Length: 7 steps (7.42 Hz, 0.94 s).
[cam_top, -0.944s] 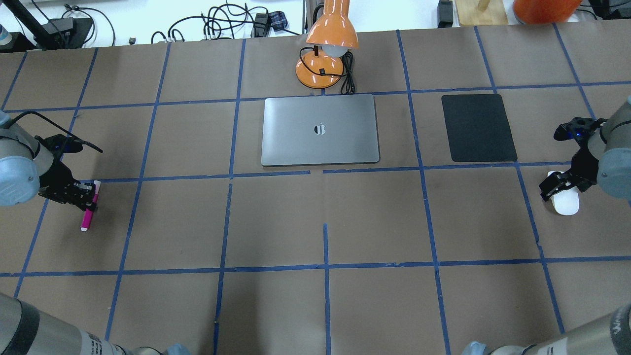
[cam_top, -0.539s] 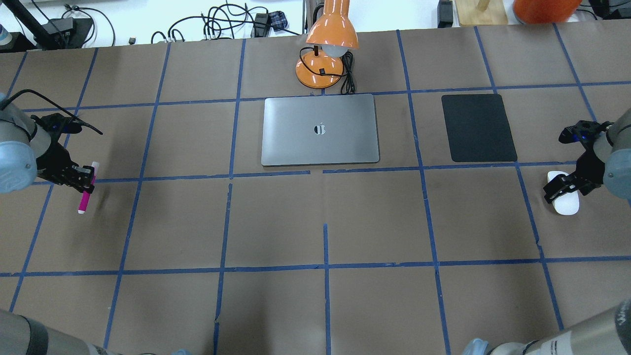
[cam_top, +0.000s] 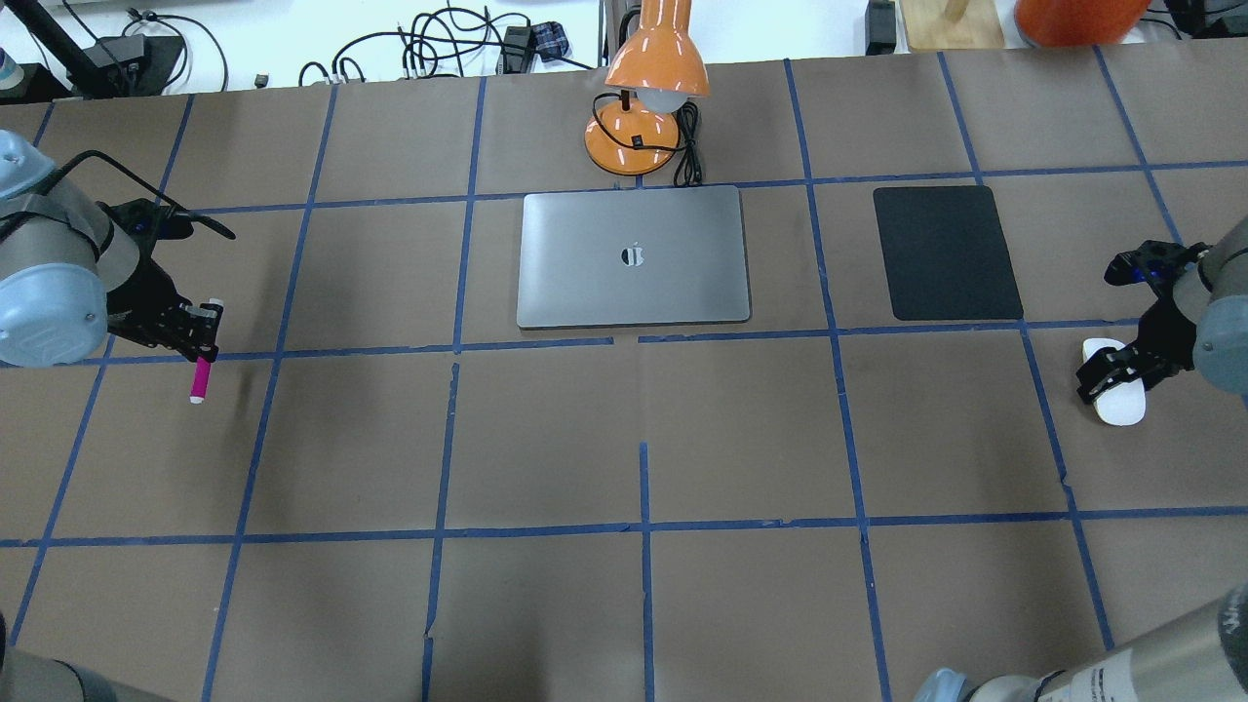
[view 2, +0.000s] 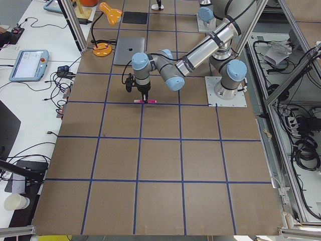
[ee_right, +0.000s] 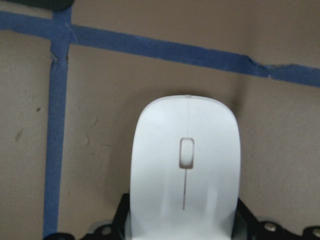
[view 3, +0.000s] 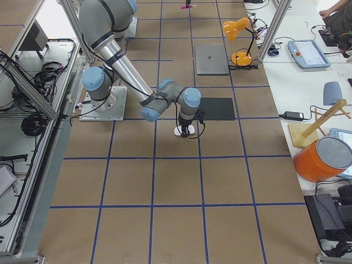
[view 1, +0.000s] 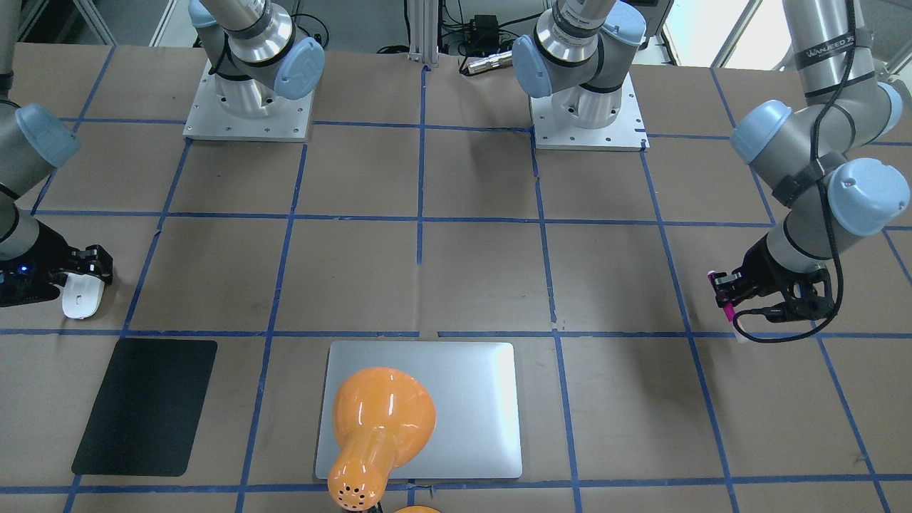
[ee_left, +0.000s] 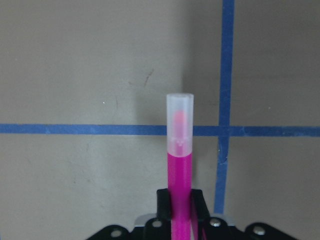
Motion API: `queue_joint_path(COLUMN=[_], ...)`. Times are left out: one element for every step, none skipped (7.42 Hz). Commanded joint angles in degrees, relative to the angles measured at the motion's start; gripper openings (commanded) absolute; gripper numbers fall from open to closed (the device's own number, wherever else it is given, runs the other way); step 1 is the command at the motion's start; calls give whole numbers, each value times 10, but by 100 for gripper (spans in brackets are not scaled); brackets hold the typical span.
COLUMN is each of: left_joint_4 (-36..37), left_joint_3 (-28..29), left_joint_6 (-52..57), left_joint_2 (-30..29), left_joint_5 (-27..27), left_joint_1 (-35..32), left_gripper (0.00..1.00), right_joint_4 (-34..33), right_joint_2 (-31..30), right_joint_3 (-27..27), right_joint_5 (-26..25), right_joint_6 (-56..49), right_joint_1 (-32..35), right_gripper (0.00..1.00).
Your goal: Place pen and mouse around notebook
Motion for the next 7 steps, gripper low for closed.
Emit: queue_joint_path(left_joint_4=[-2, -4, -4, -6, -9, -9, -9], left_joint_3=[0, 3, 5, 5, 4, 6, 6], left_joint_6=[-193, -289, -380, -462, -551, -637, -700], left_joint_2=[10, 16, 20, 24, 28, 25, 17], left_joint_5=[-12, -26, -28, -36, -86, -97, -99], left_joint_1=[-54, -85, -116, -142, -170, -211, -250], left_gripper=[0, 0, 0, 0, 0, 0, 0], right_joint_4=[4, 6, 8, 9, 12, 12, 12], right_joint_2=[-6, -10, -10, -9, -7, 8, 38], right_joint_3=[-8, -20, -39, -55, -72, -99, -123], right_joint_5=[0, 21, 41, 43, 44, 52, 57], right_joint_6=[1, 10, 29, 86, 171, 249, 295], right_joint_1=[1, 9, 25, 78, 143, 198, 222], right_gripper=[27, 26, 27, 27, 27, 27, 27])
